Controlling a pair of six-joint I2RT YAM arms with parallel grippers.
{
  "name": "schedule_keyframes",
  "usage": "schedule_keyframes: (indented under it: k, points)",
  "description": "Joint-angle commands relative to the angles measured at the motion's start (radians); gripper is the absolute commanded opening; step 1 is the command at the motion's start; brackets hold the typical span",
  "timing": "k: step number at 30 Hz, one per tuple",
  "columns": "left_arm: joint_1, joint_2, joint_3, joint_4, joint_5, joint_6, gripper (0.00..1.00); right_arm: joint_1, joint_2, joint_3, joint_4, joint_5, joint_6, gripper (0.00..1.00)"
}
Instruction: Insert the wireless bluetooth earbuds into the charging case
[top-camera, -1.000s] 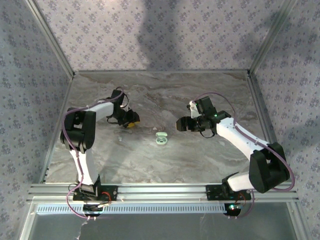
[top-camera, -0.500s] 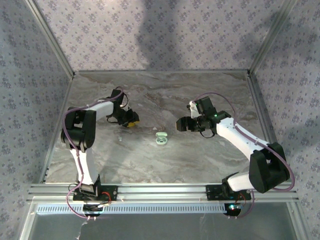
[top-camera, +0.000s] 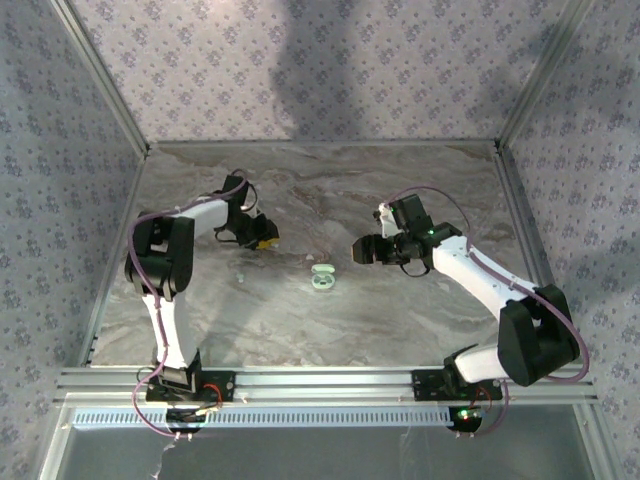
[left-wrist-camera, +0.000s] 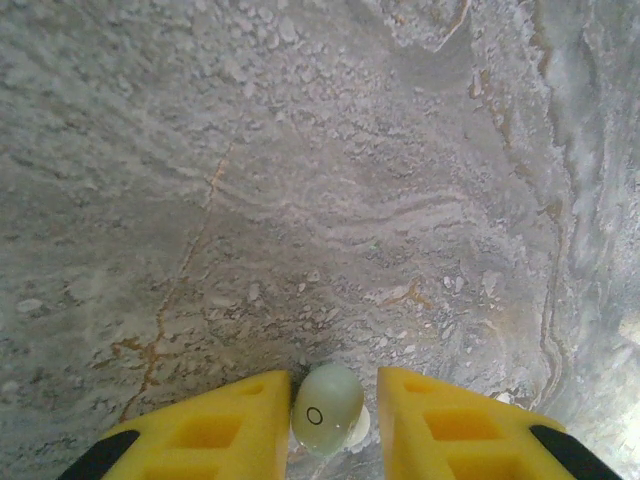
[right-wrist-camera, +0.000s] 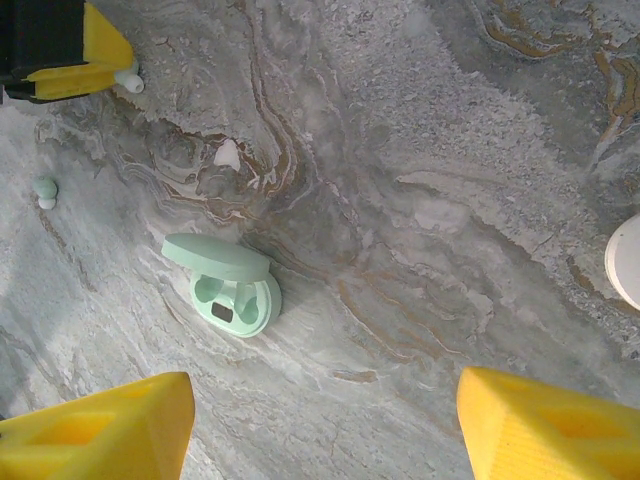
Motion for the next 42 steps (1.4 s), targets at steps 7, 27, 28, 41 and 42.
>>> schedule_keyframes:
  k: [7,27,28,41,42]
  points:
    - [0.006,0.039,0.025,-0.004,0.002,0.019,0.29,-0.005,0.001,-0.012,0.000,-0.012,-0.021,0.72]
    - [-0.057,-0.053,0.032,-0.100,-0.149,0.076,0.22,-0.002,-0.001,-0.005,-0.001,-0.011,-0.015,0.72]
    - [-0.063,-0.058,0.032,-0.108,-0.162,0.078,0.21,-0.001,-0.002,-0.006,-0.001,-0.009,-0.015,0.72]
    - [-0.197,-0.163,0.093,-0.290,-0.468,0.079,0.20,0.003,-0.034,-0.012,-0.008,0.008,-0.011,0.72]
    - [-0.215,-0.167,0.109,-0.317,-0.509,0.078,0.20,0.002,-0.039,-0.014,-0.007,0.010,-0.012,0.73]
